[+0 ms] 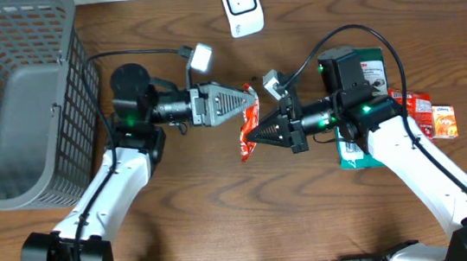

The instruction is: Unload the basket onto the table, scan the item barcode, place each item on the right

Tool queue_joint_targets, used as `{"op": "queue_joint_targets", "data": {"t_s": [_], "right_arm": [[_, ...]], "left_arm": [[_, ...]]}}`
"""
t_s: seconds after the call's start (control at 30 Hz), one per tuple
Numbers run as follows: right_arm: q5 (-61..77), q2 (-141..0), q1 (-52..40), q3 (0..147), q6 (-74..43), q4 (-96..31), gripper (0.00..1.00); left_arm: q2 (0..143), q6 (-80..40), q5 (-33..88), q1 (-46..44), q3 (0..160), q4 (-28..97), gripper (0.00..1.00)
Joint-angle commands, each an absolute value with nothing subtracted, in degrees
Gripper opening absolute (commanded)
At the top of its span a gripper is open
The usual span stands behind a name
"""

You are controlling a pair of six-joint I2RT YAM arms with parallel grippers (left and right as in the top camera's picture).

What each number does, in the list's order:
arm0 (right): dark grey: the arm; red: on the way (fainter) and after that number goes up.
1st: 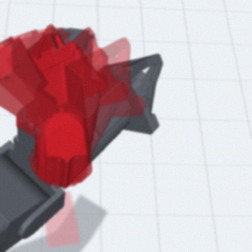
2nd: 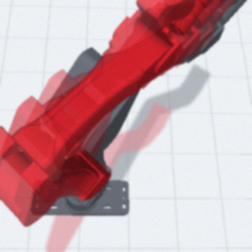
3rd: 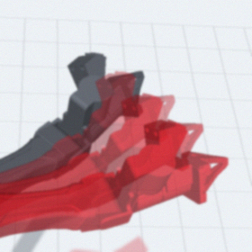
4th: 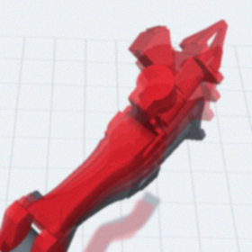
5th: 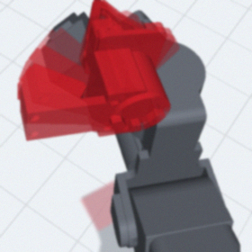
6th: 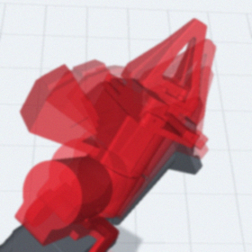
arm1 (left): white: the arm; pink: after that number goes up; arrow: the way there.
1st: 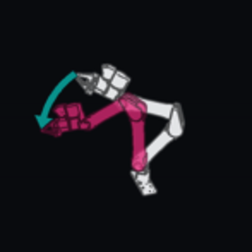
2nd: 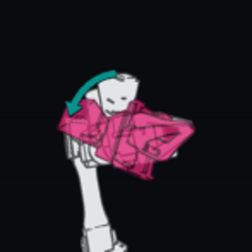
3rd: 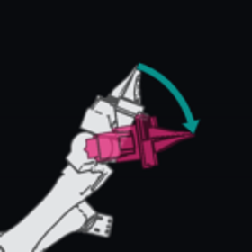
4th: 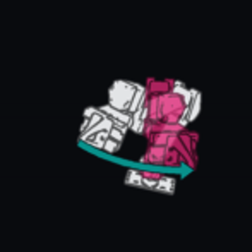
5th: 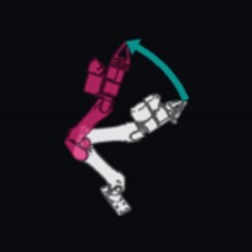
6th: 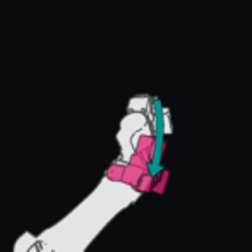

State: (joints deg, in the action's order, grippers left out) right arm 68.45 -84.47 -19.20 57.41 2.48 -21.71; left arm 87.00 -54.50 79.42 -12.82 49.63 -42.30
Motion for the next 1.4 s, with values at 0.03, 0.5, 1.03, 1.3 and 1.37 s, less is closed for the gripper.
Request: {"op": "queue_joint_targets", "data": {"t_s": [0.03, 0.5, 1.03, 1.3, 1.37], "right_arm": [[47.22, -84.66, -19.94, 58.17, -3.62, -25.71, 0.01], [0.95, -88.27, -31.33, 58.17, -16.73, -41.65, 0.01], [-0.75, -98.32, -37.91, 61.12, -15.14, -42.09, 0.56], [1.28, -97.14, -32.91, 70.74, -14.22, -55.33, 0.49], [6.52, -96.97, -29.95, 71.88, -11.62, -56.62, 0.38]], "left_arm": [[86.91, -49.76, 76.58, -8.73, 50.48, -39.97, 0.80], [86.91, -23.03, 40.77, -8.69, 50.48, 9.21, 0.82], [86.91, -20.99, 30.35, -10.11, 50.48, 14.72, 0.82], [86.91, -20.99, 30.59, -10.33, 50.48, 16.49, 0.34], [86.91, -20.99, 30.61, -11.38, 50.48, 16.80, 0.08]]}}
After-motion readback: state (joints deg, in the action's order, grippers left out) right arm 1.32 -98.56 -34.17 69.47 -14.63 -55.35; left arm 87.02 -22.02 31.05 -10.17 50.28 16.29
